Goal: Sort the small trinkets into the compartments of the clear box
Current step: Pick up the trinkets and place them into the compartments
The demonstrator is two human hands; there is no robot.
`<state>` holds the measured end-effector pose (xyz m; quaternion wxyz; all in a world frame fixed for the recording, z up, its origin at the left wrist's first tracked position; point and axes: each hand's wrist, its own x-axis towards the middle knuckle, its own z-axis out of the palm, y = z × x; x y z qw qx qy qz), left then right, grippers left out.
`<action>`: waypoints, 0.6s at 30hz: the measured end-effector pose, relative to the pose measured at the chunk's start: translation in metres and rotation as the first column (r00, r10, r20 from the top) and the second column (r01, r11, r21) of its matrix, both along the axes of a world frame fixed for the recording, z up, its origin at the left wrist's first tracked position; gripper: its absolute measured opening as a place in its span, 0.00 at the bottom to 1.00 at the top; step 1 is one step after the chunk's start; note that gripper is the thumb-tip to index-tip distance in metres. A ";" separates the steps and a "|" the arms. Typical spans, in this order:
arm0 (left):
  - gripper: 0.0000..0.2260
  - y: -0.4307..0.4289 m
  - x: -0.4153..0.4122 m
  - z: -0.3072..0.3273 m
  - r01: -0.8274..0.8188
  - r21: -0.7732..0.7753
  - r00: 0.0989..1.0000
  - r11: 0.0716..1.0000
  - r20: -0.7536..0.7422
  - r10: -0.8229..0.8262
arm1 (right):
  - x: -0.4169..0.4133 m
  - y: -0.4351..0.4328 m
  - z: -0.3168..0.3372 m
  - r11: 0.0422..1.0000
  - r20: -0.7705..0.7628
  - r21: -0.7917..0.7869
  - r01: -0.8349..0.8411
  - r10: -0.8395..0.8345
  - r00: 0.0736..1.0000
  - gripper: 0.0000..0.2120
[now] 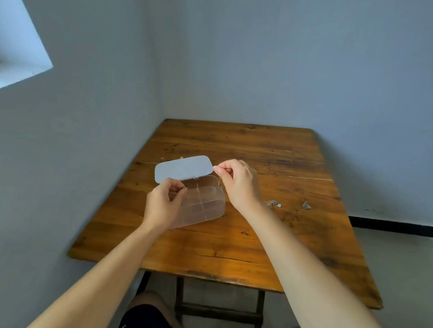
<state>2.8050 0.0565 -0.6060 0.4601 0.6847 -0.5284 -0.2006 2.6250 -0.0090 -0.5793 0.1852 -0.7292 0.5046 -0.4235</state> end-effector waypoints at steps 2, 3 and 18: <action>0.03 -0.001 0.002 -0.010 0.009 0.029 1.000 1.000 0.007 -0.009 | 0.009 0.000 -0.002 1.000 -0.015 0.008 -0.017 0.018 1.000 0.10; 0.03 -0.001 0.002 -0.014 0.012 0.040 1.000 0.999 0.011 -0.013 | 0.011 0.000 -0.004 0.999 -0.024 0.020 -0.026 0.027 0.999 0.10; 0.08 0.002 -0.005 -0.026 0.097 0.064 0.990 0.993 0.101 -0.103 | -0.017 0.013 -0.033 0.979 -0.208 0.185 -0.084 0.122 0.971 0.11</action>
